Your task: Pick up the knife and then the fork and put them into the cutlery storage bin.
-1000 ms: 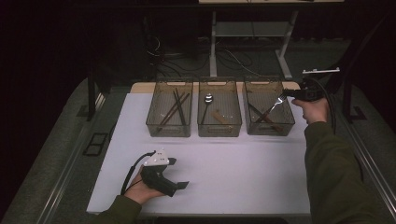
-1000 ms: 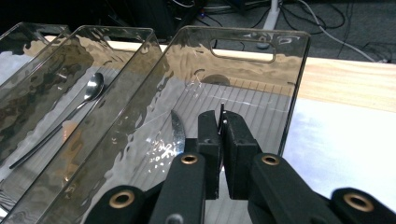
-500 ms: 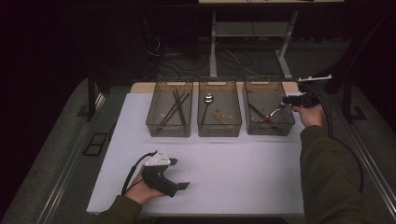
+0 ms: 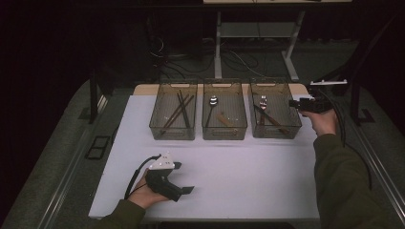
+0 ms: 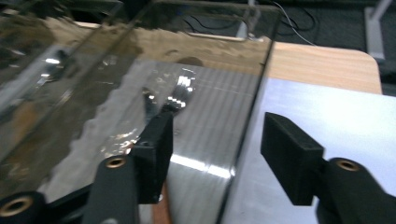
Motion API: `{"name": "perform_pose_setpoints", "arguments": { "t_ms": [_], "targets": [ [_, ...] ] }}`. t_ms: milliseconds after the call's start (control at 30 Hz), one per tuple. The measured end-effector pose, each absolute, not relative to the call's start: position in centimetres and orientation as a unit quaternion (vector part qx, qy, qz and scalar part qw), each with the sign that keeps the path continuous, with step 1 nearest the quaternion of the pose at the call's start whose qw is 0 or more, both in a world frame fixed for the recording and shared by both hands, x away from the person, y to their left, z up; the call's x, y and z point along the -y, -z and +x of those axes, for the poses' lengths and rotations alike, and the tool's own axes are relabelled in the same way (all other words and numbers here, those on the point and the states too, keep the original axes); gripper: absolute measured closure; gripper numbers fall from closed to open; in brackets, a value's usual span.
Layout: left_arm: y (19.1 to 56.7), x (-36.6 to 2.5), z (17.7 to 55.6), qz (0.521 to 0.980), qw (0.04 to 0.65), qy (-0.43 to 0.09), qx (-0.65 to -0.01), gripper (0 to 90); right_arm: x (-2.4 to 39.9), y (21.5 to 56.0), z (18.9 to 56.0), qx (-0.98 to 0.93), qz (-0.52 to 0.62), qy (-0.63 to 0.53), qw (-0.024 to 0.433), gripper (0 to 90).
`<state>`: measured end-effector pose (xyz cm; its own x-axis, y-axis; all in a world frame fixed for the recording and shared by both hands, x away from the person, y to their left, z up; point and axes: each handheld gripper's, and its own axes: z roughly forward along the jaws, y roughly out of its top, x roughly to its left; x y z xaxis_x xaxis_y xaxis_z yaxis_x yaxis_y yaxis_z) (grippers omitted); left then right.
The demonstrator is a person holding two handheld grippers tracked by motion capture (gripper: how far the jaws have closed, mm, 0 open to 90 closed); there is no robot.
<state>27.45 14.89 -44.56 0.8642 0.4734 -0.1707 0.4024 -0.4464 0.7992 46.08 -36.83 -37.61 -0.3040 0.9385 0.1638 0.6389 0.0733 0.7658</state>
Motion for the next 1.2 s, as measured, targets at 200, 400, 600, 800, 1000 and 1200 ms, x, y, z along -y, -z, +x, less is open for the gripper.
{"name": "perform_pose_setpoints", "arguments": {
  "t_ms": [200,400,600,800,1000,1200],
  "targets": [
    [44.5,-15.1,27.3,0.849,0.456,-0.045,-0.264,0.3,36.3,36.8,43.5,-0.723,0.518,-0.415,0.192,34.2],
    [44.3,-15.4,27.4,0.850,0.453,-0.054,-0.263,0.0,35.5,36.7,40.8,-0.737,0.487,-0.423,0.201,29.3],
    [44.2,-15.7,27.4,0.853,0.448,-0.066,-0.259,0.0,34.8,36.6,38.5,-0.734,0.475,-0.443,0.198,24.3],
    [44.2,-15.7,27.4,0.851,0.451,-0.068,-0.261,0.0,33.3,37.0,36.1,-0.741,0.451,-0.457,0.197,18.3],
    [44.2,-15.9,27.6,0.848,0.453,-0.066,-0.269,0.0,31.8,37.5,34.3,-0.749,0.428,-0.470,0.189,15.7],
    [44.3,-16.1,27.6,0.845,0.455,-0.064,-0.272,0.0,30.5,38.6,32.7,-0.757,0.410,-0.476,0.179,14.0]
  ]
}}
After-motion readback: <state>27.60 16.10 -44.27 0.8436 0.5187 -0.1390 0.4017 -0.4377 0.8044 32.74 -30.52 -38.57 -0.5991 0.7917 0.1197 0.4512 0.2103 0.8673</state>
